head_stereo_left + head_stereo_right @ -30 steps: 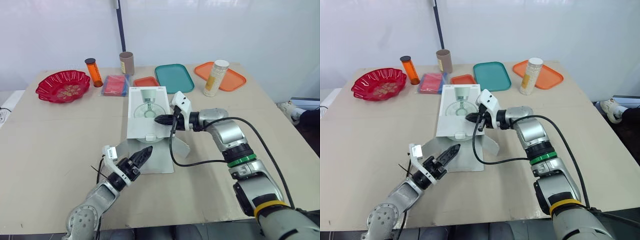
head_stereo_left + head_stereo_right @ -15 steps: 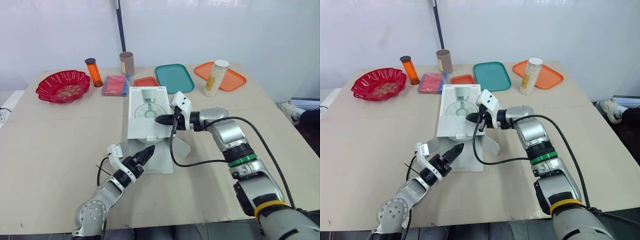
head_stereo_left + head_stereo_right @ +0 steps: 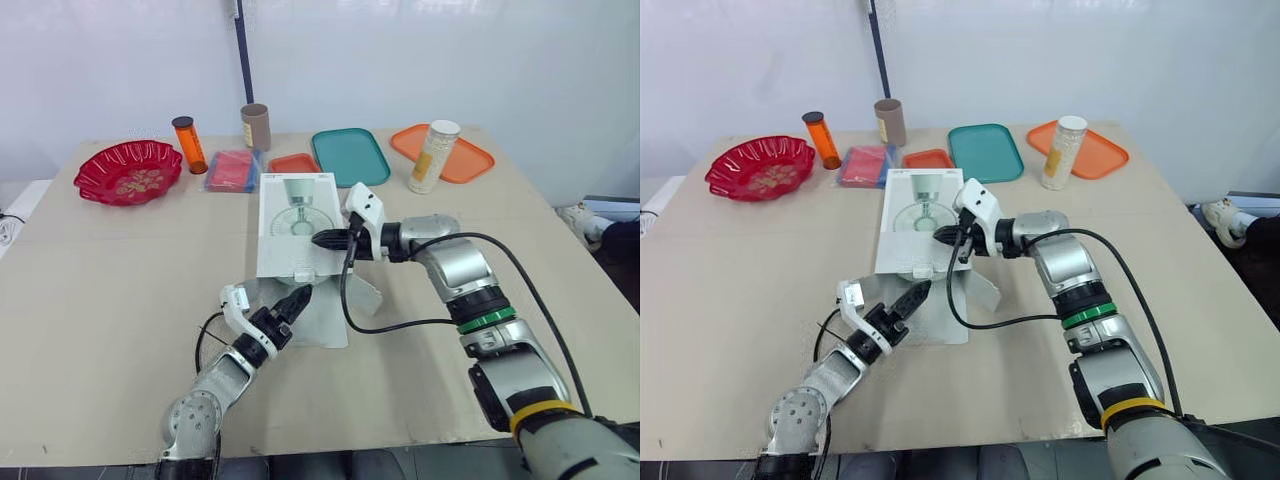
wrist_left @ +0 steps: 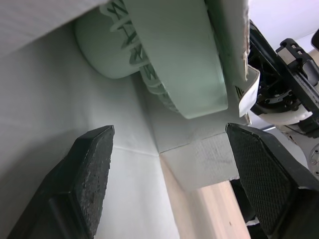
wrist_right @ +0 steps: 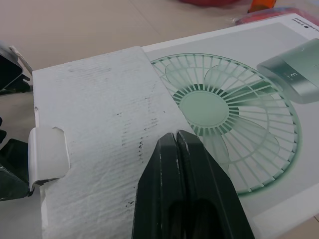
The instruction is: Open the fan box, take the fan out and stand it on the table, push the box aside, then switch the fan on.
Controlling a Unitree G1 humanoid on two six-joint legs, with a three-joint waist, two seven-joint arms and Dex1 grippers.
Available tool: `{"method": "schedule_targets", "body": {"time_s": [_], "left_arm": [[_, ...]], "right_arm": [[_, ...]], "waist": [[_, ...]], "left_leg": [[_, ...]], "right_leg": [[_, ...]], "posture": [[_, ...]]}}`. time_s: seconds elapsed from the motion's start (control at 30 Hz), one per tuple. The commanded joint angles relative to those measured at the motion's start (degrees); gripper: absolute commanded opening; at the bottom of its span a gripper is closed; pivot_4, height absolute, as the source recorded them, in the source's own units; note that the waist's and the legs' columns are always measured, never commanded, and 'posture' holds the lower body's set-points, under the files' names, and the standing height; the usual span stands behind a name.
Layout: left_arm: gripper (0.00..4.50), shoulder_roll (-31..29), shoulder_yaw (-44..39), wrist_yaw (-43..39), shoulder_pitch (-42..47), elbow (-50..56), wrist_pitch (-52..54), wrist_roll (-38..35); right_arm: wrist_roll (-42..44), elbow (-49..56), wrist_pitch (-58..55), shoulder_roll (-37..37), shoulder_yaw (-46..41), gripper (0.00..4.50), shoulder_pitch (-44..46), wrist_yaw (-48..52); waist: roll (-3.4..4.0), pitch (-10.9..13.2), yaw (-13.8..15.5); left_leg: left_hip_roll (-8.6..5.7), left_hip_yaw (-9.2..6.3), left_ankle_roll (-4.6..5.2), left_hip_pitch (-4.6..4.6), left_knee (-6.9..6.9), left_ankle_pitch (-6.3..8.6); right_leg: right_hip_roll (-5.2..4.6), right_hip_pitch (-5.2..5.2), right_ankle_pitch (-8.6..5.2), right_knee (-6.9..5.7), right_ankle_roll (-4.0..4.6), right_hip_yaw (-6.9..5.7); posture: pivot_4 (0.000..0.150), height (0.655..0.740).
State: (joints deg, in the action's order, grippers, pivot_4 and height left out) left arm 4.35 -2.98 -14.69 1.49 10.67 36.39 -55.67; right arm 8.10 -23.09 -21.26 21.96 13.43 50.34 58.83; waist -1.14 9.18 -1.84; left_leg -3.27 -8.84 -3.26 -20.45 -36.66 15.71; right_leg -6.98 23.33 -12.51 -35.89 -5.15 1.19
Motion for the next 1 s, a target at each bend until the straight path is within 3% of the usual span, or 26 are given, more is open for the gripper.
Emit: {"method": "schedule_targets", "body": {"time_s": [0.03, 0.4, 0.67, 0.73, 1.0], "left_arm": [[3.82, 1.00, -0.68, -0.90, 0.83, 0.46, -0.19, -1.30], [3.82, 1.50, -0.61, -1.51, 4.02, -1.24, -0.31, -1.28], [1.45, 1.46, -0.51, -2.37, 4.25, -1.67, 0.11, -1.65], [1.19, 1.27, -0.45, -2.18, 4.24, -1.60, 0.24, -1.54], [1.15, 0.39, -0.95, -1.61, 2.99, -0.60, 1.36, -2.68]], "right_arm": [[-0.67, 0.97, -0.70, 0.70, -0.19, 0.00, -0.05, 0.07], [-0.70, 1.73, -0.97, 0.74, -0.22, 0.00, -0.34, -0.24], [-0.73, 2.26, -1.36, 0.94, -0.15, 0.00, -0.57, -0.26], [-0.75, 2.09, -1.27, 0.90, -0.09, 0.00, -0.52, -0.24], [-0.53, 1.73, -0.91, 0.08, -0.27, 0.00, -0.02, -0.54]], "waist": [[0.00, 0.00, 0.00], [0.00, 0.00, 0.02], [0.00, 0.00, 0.03], [0.00, 0.00, 0.00], [0.00, 0.00, -0.06]], "left_leg": [[0.00, 0.00, 0.00, -0.01, 0.00, 0.00], [-0.01, -0.02, -0.01, -0.05, 0.00, 0.00], [-0.01, -0.03, -0.02, -0.06, 0.00, 0.00], [0.00, -0.02, -0.02, -0.06, 0.00, 0.00], [0.00, -0.02, -0.02, -0.06, 0.00, 0.00]], "right_leg": [[0.00, 0.01, 0.00, 0.01, 0.00, 0.00], [0.00, 0.01, 0.01, 0.05, -0.03, 0.00], [0.00, 0.01, 0.02, 0.07, -0.03, 0.00], [0.01, 0.01, 0.02, 0.07, -0.04, 0.00], [0.02, 0.02, 0.03, 0.09, -0.04, 0.00]], "posture": [[0.150, 0.7384], [0.150, 0.7384], [0.150, 0.7384], [0.150, 0.7384], [0.150, 0.7384]]}}
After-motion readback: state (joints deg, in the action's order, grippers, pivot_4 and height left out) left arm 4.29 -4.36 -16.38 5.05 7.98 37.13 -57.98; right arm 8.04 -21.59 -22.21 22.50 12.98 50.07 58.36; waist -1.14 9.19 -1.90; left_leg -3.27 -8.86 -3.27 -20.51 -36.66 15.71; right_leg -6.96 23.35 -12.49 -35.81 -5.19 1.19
